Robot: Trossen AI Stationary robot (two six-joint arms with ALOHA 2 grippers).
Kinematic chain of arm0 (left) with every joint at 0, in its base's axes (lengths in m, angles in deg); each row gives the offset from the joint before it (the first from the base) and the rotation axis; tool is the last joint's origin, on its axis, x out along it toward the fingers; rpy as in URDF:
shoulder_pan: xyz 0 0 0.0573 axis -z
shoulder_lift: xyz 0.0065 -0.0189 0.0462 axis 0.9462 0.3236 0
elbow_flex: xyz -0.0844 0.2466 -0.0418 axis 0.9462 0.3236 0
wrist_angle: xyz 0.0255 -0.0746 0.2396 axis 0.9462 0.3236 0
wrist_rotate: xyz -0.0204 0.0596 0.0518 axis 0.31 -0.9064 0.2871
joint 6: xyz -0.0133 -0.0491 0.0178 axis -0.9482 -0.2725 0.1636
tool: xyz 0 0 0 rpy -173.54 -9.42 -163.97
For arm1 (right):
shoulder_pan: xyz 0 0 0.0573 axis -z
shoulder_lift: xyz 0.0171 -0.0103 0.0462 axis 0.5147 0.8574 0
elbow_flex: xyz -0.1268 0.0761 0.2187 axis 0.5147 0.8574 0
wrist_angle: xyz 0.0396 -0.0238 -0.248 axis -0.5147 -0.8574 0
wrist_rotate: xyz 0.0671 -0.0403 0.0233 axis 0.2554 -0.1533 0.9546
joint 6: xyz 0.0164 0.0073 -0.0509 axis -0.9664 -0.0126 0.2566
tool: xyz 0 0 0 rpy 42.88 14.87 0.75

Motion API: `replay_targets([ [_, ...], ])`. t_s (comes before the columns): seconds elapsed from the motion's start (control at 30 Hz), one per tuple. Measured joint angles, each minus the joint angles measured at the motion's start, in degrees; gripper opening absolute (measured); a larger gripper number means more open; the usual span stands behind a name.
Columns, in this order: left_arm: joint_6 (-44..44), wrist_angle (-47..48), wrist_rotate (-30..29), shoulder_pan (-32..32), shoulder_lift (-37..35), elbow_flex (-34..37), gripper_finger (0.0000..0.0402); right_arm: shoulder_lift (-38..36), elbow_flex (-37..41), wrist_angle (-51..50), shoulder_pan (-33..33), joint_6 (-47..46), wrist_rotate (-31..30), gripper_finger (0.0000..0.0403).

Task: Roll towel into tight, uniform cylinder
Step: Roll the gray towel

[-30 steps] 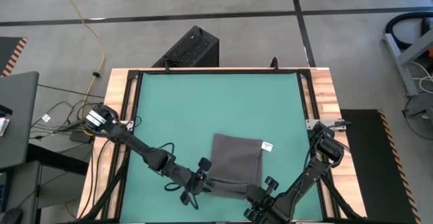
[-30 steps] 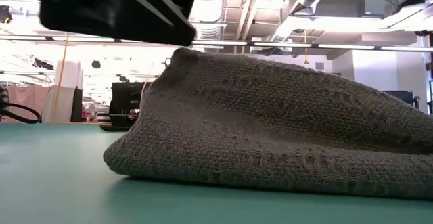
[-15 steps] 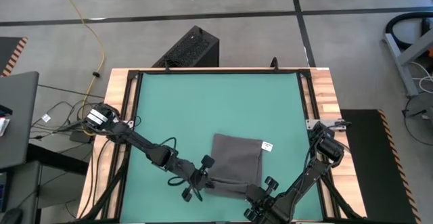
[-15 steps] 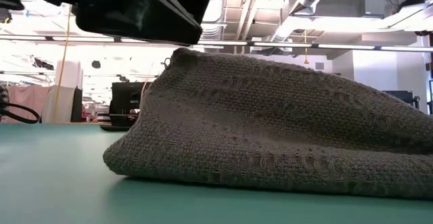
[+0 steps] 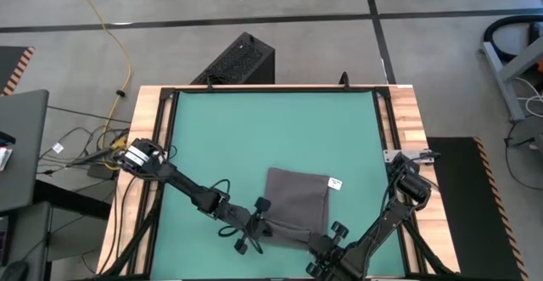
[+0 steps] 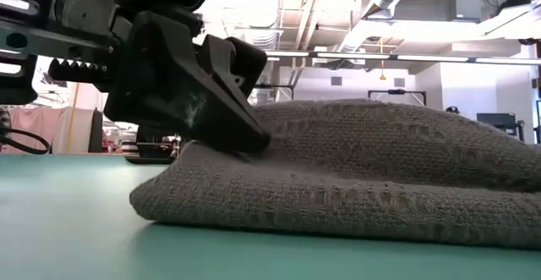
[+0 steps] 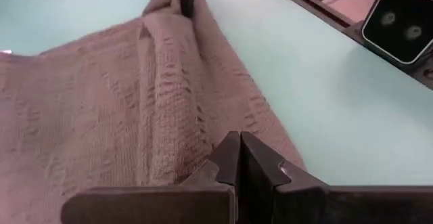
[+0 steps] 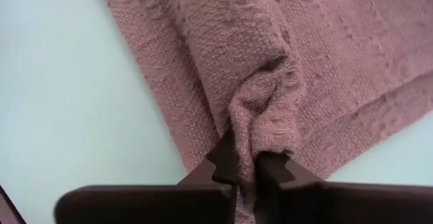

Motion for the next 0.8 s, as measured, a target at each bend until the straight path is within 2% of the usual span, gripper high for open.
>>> replay_targets([
  [0.13,-2.27,2.73,0.1,-1.0,0.01,0.01,0.0,0.13,-1.43,-1.04,-0.59,1.72,-4.03,0.0074],
  [0.43,-2.96,3.36,0.7,-2.54,0.04,0.02,0.0,0.02,-5.22,-8.81,-2.1,0.51,-4.61,0.0134],
  [0.6,-2.96,3.73,1.49,-2.55,0.3,0.02,0.0,0.0,-7.96,-15.34,-3.66,-0.47,-5.01,0.0151],
  [0.7,-2.86,4.77,1.62,-2.56,0.31,0.02,0.0,-0.01,-10.66,-21.22,-5.53,-0.05,-9.13,0.0151],
  [0.8,-2.76,5.04,2.45,-2.59,0.31,0.02,0.0,-0.2,-13.2,-22.31,-8.52,10.49,-15.07,0.015],
])
